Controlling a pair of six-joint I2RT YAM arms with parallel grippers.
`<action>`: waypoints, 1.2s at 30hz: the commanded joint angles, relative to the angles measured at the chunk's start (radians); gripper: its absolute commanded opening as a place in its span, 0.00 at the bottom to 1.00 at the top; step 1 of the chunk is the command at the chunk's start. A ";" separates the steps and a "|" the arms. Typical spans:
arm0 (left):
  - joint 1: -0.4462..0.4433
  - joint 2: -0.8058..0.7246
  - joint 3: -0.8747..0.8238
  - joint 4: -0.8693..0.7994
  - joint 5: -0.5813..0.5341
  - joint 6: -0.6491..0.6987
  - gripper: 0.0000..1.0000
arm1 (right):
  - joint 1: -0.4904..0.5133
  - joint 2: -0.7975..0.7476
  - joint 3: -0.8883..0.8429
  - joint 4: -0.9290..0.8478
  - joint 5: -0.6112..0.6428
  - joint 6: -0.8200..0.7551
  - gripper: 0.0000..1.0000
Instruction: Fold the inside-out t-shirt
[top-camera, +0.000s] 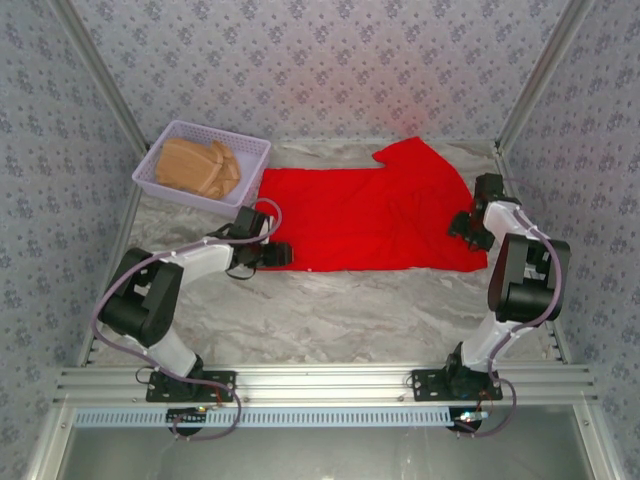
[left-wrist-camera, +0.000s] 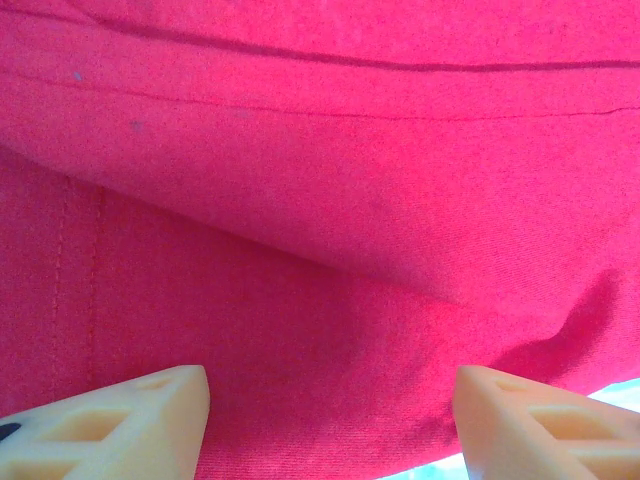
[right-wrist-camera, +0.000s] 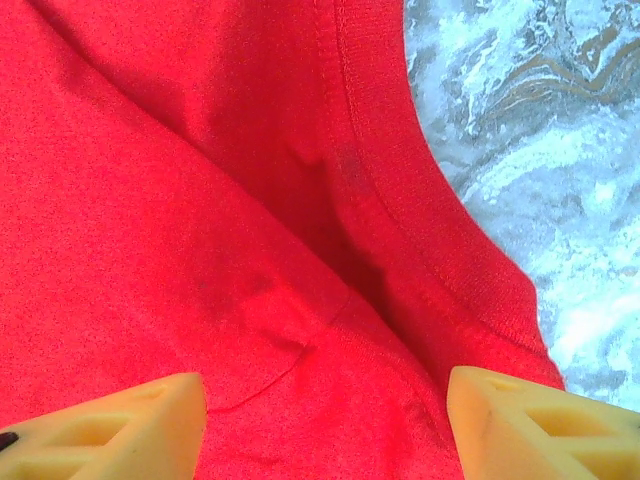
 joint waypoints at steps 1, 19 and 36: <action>0.002 -0.003 -0.027 0.022 0.021 -0.001 0.65 | -0.016 0.055 0.045 -0.061 0.026 -0.052 0.66; 0.012 -0.024 -0.086 -0.012 -0.010 0.006 0.65 | -0.068 0.072 0.104 -0.118 0.129 -0.049 0.07; -0.021 -0.183 -0.079 -0.106 -0.036 -0.005 0.66 | -0.017 -0.064 0.065 -0.106 0.120 -0.026 0.44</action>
